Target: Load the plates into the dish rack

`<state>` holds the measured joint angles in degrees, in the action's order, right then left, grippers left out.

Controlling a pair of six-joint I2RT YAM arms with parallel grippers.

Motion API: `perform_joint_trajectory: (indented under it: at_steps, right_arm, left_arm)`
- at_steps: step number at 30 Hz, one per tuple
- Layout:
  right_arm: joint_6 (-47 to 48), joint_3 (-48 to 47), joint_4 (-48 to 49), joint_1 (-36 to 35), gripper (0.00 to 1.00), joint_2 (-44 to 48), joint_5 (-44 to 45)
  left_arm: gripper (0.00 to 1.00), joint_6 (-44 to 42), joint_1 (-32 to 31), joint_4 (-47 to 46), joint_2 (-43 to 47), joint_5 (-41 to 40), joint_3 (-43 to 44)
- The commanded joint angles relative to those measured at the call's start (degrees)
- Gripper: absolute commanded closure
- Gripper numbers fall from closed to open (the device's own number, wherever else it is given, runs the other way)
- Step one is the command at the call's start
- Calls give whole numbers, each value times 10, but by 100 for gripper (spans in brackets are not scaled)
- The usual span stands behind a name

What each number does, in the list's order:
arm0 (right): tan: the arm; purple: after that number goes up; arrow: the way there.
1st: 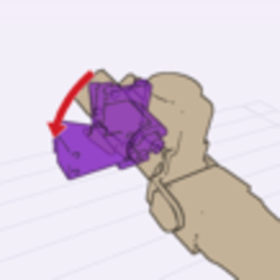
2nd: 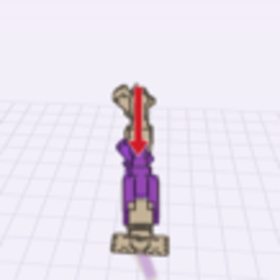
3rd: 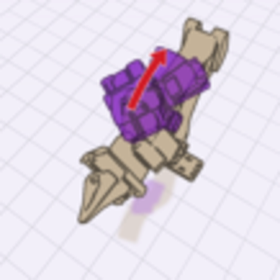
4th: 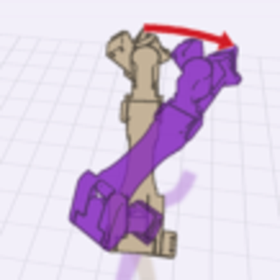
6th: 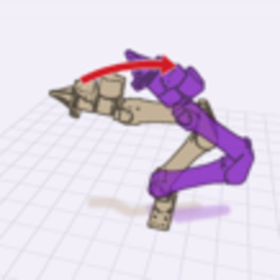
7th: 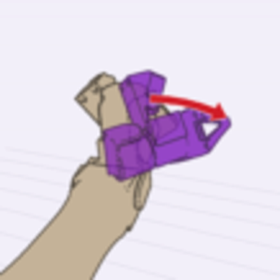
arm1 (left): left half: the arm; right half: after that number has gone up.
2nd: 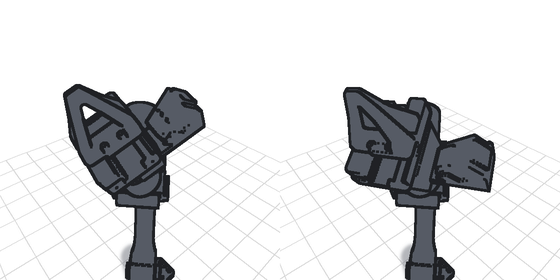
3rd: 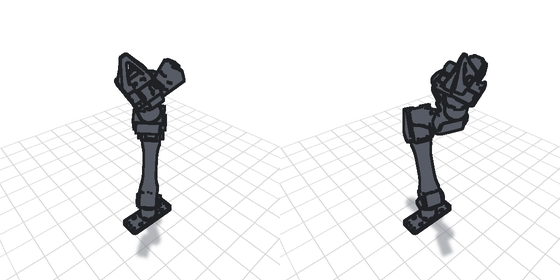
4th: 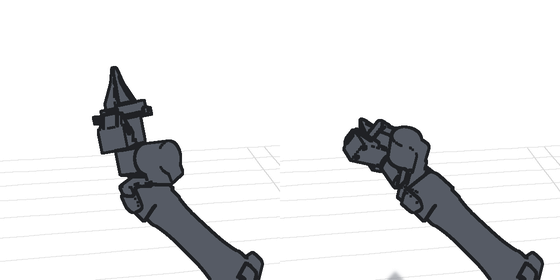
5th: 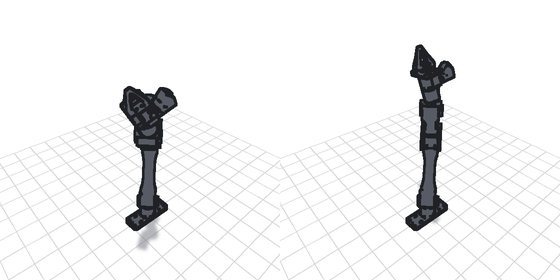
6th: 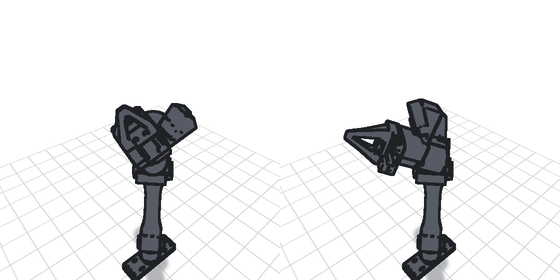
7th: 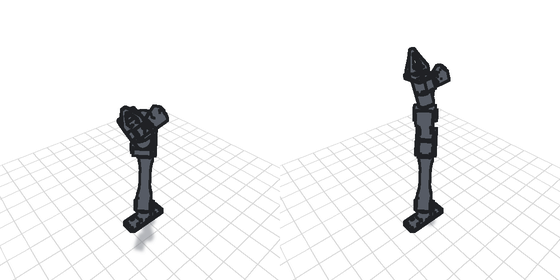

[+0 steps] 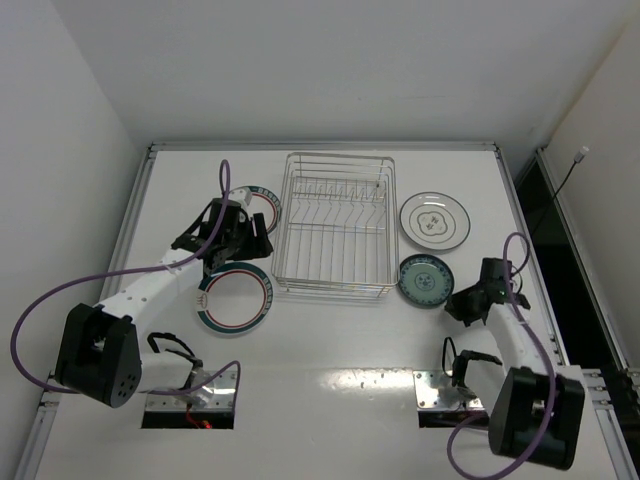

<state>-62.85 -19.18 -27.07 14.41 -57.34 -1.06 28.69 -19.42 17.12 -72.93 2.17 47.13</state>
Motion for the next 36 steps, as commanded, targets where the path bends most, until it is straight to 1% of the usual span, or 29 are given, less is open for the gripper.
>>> perform_joint_trajectory:
  at_steps: [1,2,3,5,6,7,9,11,12,16,19,24,27,31,32,33,36]
  right_arm:
    - [14,5,-14,-3,100,74,6]
    - [19,5,-14,-3,100,87,0]
    - [25,5,-14,-8,95,107,0]
    - [25,5,3,-8,72,113,-17]
    - [25,5,3,-8,56,113,-17]
    - [25,5,10,-8,53,105,-17]
    - [25,-1,25,-8,53,59,-17]
    - [19,-7,38,-16,56,22,-22]
    - [19,-15,48,-23,56,-11,-22]
    - [-6,-34,73,-40,55,-57,-13]
    - [-11,-60,67,-61,54,-96,10]
    - [-11,-94,55,-82,53,-134,30]
    - [-11,-118,32,-87,53,-159,40]
    - [-5,-126,15,-94,61,-178,51]
    - [1,-126,15,-99,66,-178,51]
    - [1,-126,15,-99,69,-178,51]
    - [6,-126,9,-105,71,-173,63]
  left_arm:
    - [43,-7,-4,-12,12,5,22]
    - [43,-7,-4,-12,12,5,22]
    - [43,-7,-4,-12,12,5,22]
    - [43,-7,-4,-12,12,5,22]
    - [43,-7,-4,-12,12,5,22]
    - [43,-7,-4,-12,12,5,22]
    - [43,-7,-4,-12,12,5,22]
    - [43,-7,-4,-12,12,5,22]
    - [43,-7,-4,-12,12,5,22]
    - [43,-7,-4,-12,12,-1,22]
    - [43,-7,-4,-12,12,-1,22]
    - [43,-7,-4,-12,12,-1,22]
    - [43,-7,-4,-12,12,-1,22]
    - [43,-7,-4,-12,12,5,22]
    - [43,-7,-4,-12,12,5,22]
    - [43,-7,-4,-12,12,5,22]
    - [43,-7,-4,-12,12,5,22]
